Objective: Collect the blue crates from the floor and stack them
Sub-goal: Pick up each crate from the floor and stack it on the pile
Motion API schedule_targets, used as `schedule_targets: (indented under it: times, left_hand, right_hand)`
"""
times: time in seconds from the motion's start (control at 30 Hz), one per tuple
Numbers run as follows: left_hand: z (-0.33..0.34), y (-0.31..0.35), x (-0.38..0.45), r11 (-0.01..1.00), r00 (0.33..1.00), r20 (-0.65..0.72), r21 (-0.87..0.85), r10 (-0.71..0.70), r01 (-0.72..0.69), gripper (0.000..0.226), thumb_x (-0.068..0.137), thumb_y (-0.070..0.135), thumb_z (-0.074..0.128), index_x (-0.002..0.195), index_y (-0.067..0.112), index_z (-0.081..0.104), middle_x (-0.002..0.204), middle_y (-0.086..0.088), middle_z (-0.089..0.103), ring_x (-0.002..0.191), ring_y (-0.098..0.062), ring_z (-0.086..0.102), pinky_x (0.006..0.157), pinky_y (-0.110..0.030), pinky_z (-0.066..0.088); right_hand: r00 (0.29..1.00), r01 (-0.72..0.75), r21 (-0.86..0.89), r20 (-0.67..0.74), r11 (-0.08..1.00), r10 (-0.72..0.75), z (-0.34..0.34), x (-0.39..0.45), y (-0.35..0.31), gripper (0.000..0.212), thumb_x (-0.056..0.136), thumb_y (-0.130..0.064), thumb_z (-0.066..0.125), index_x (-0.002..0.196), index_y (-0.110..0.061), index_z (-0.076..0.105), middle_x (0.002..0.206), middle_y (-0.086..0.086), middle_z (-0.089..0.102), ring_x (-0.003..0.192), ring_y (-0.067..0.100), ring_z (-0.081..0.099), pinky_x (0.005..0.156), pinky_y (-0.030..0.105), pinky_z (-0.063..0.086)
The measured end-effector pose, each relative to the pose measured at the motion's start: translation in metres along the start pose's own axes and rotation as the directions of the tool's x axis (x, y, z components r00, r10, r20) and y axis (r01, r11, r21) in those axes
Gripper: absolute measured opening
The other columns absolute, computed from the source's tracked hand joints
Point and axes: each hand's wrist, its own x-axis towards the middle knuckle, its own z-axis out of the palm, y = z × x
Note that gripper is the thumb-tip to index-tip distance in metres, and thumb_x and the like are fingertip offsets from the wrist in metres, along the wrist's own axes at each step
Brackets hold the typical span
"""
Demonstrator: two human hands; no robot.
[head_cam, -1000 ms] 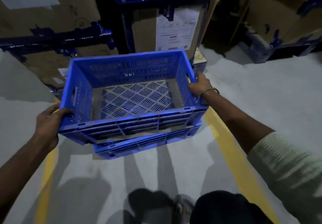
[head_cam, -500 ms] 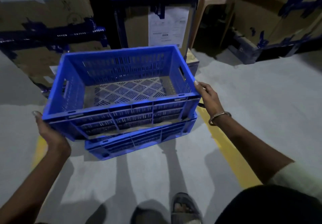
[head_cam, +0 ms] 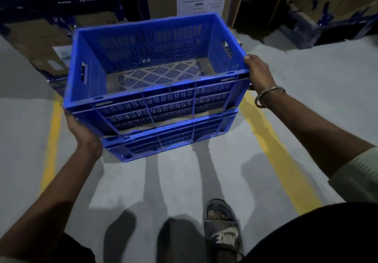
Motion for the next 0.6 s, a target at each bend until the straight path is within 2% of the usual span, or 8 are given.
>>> schedule_targets:
  times: [0.03,0.13,0.2,0.27,0.33,0.43,0.53,0.6]
  left_hand:
    - [-0.001,-0.001,-0.002,0.999,1.0,-0.005,-0.023,0.025,-0.025,0.068,0.109,0.056,0.024,0.144,0.011,0.059,0.125,-0.001,0.075,0.114,-0.022,0.071,0.098,-0.038,0.057]
    - [0.002,0.004,-0.008,0.999,1.0,-0.001,0.033,0.018,-0.018,0.063,0.11,0.052,0.023,0.141,0.012,0.061,0.113,0.004,0.079,0.101,-0.015,0.074,0.089,-0.033,0.059]
    - [-0.002,0.005,-0.008,0.996,0.999,-0.019,0.078,0.032,-0.03,0.063,0.11,0.051,0.027,0.143,0.009,0.06,0.123,-0.001,0.076,0.103,-0.015,0.074,0.089,-0.033,0.06]
    - [-0.007,0.007,-0.007,0.994,0.998,-0.039,0.106,0.039,-0.035,0.063,0.109,0.05,0.031,0.147,0.008,0.057,0.13,-0.006,0.073,0.104,-0.016,0.073,0.09,-0.034,0.06]
    - [-0.008,0.006,-0.006,0.992,0.998,-0.046,0.121,0.037,-0.031,0.062,0.11,0.048,0.03,0.148,0.006,0.056,0.118,0.001,0.076,0.099,-0.014,0.073,0.087,-0.033,0.06]
    - [-0.004,0.003,-0.004,0.992,0.999,-0.018,0.123,0.043,-0.041,0.062,0.111,0.045,0.027,0.149,0.003,0.053,0.106,0.007,0.077,0.095,-0.012,0.073,0.085,-0.031,0.059]
    - [-0.005,0.004,-0.005,0.993,0.998,-0.036,0.113,0.042,-0.038,0.06,0.111,0.042,0.027,0.148,0.002,0.054,0.103,0.006,0.077,0.092,-0.013,0.073,0.083,-0.031,0.059]
    - [-0.006,0.004,-0.006,0.995,0.999,-0.03,0.1,0.032,-0.028,0.06,0.111,0.043,0.027,0.147,0.005,0.056,0.109,0.003,0.077,0.096,-0.015,0.073,0.086,-0.033,0.06]
  right_hand:
    - [1.0,0.005,-0.011,-0.003,1.0,-0.005,0.0,0.003,0.001,0.037,0.084,-0.061,0.043,0.107,-0.042,0.066,0.116,-0.004,0.071,0.105,0.021,0.067,0.096,0.054,0.054]
    - [1.0,0.015,-0.041,-0.023,0.999,-0.016,0.001,0.002,0.004,0.042,0.088,-0.062,0.041,0.116,-0.04,0.064,0.118,-0.004,0.07,0.105,0.021,0.067,0.095,0.053,0.055]
    - [0.998,0.04,-0.05,-0.048,0.998,-0.042,0.002,-0.002,0.007,0.041,0.09,-0.064,0.042,0.115,-0.041,0.065,0.116,-0.005,0.071,0.104,0.021,0.068,0.094,0.051,0.055]
    - [0.994,0.066,-0.052,-0.086,0.996,-0.07,0.005,-0.006,0.008,0.04,0.094,-0.06,0.043,0.117,-0.036,0.066,0.114,-0.006,0.07,0.102,0.018,0.066,0.09,0.043,0.056]
    - [0.986,0.093,-0.08,-0.129,0.992,-0.103,0.006,-0.006,0.011,0.04,0.099,-0.052,0.044,0.122,-0.028,0.066,0.112,-0.005,0.068,0.098,0.016,0.063,0.083,0.031,0.051]
    - [0.973,0.125,-0.123,-0.179,0.985,-0.145,0.009,-0.004,0.015,0.039,0.1,-0.047,0.044,0.121,-0.024,0.067,0.108,-0.005,0.068,0.096,0.014,0.06,0.08,0.026,0.043]
    - [0.958,0.145,-0.15,-0.226,0.978,-0.176,0.01,-0.009,0.017,0.039,0.1,-0.047,0.044,0.119,-0.023,0.068,0.108,-0.006,0.069,0.098,0.013,0.06,0.078,0.022,0.04]
    - [0.946,0.167,-0.166,-0.251,0.972,-0.205,0.009,-0.013,0.021,0.038,0.1,-0.046,0.043,0.115,-0.023,0.069,0.102,-0.007,0.069,0.097,0.015,0.061,0.078,0.02,0.042]
